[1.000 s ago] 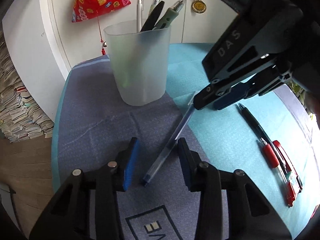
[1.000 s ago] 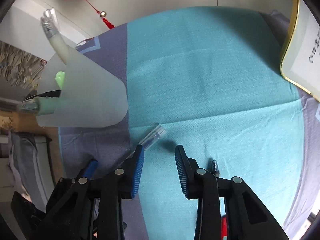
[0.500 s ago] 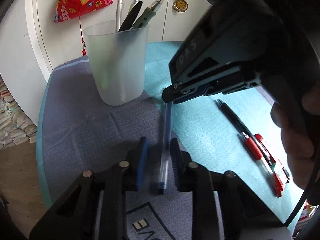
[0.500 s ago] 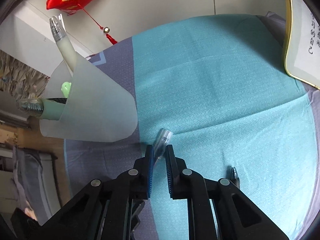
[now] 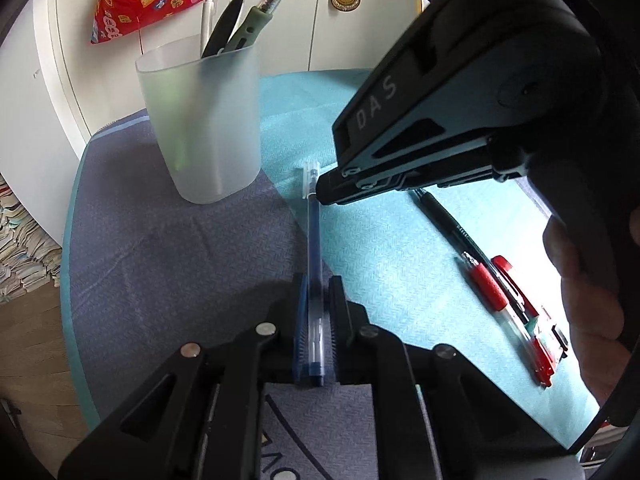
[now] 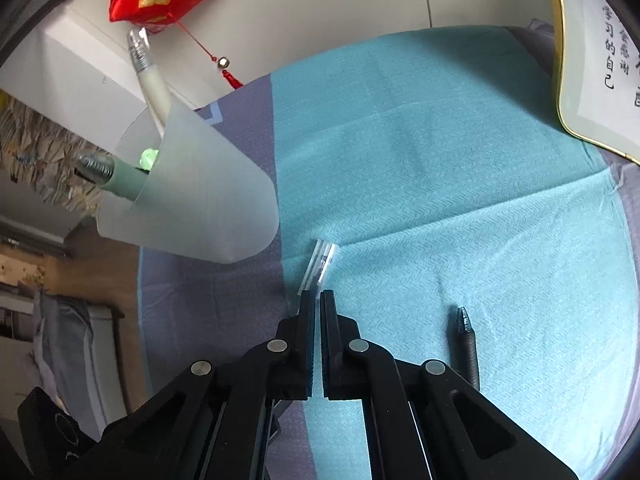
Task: Organize stationery
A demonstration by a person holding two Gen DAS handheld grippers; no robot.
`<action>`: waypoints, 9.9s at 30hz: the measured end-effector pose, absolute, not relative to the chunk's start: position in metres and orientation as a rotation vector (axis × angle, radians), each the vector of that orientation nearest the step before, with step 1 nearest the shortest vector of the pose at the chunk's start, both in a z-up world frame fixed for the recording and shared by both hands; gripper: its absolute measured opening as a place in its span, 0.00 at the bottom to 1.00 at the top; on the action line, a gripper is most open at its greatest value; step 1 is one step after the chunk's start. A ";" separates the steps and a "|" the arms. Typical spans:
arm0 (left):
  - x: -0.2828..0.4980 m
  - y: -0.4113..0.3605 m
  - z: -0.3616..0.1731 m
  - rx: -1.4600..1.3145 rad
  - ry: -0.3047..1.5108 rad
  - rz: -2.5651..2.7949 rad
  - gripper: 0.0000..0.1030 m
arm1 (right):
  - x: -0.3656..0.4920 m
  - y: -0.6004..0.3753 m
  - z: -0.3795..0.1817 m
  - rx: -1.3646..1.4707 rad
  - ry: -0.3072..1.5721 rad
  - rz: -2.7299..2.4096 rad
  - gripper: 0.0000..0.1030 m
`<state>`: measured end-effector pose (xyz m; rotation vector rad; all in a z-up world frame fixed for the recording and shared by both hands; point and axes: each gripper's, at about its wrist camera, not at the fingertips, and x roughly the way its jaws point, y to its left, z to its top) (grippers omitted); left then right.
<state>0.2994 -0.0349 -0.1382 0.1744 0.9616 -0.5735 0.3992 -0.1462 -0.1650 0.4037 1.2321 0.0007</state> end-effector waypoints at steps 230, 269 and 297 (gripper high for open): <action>0.173 -0.114 -0.132 0.168 0.909 -0.432 0.07 | 0.213 -0.221 -0.130 0.028 1.039 0.043 0.14; 0.351 0.030 -0.057 -0.427 0.410 -0.459 0.07 | 0.320 -0.163 -0.032 0.281 0.717 0.235 0.14; 0.351 0.025 -0.091 -0.367 0.388 -0.375 0.17 | 0.393 -0.155 -0.029 0.453 0.598 0.304 0.14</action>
